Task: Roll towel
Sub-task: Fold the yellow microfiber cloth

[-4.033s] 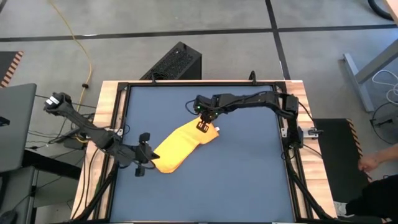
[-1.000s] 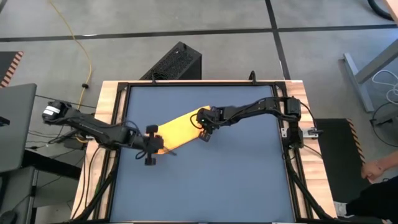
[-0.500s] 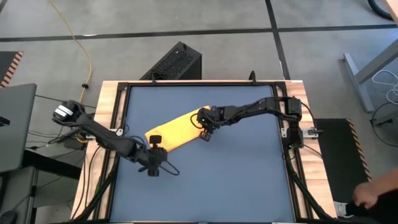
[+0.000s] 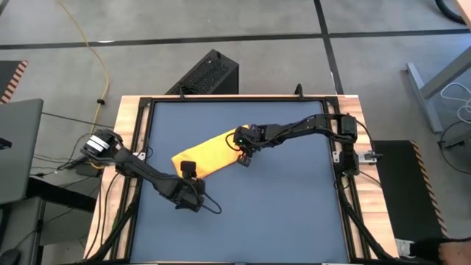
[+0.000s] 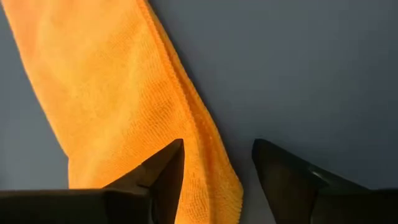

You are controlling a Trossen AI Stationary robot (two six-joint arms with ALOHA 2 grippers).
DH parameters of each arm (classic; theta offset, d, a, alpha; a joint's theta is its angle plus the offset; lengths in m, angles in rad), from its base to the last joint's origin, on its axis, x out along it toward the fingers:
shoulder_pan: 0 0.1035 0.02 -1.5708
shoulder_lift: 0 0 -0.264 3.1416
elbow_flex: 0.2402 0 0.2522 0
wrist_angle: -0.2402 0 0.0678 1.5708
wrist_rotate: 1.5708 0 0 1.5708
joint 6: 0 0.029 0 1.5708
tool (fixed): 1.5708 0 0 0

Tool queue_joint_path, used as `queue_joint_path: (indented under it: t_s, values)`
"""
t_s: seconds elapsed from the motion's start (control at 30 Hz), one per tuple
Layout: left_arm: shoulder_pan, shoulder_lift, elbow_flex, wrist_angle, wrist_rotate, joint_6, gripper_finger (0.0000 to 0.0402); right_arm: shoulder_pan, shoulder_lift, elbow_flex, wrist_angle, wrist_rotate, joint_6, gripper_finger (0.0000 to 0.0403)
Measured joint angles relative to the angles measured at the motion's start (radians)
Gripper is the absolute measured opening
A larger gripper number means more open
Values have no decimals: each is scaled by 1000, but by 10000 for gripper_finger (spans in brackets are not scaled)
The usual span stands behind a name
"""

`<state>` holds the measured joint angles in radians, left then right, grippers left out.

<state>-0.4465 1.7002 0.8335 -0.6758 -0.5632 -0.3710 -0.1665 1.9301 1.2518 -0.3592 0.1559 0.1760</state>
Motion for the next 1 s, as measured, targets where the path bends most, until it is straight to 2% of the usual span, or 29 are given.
queue_joint_path:
  t_s: [0.13,0.37,0.5,0.67,0.77,1.0]
  values:
    - [0,17,27,-63,-12,-44,180,-7,0,0,0,0,-1,17]
    - [1,15,21,-127,-21,-94,132,-14,4,0,-1,-11,7,17]
    - [9,15,16,-145,23,-113,106,-13,4,0,-1,-28,17,17]
    - [23,13,10,-163,51,-113,46,-32,4,-3,-36,-35,48,17]
    - [31,2,5,-196,51,-104,9,-49,4,-44,4,-42,84,17]
    - [41,-58,5,-268,50,-80,2,-65,-1,-113,71,-56,116,17]
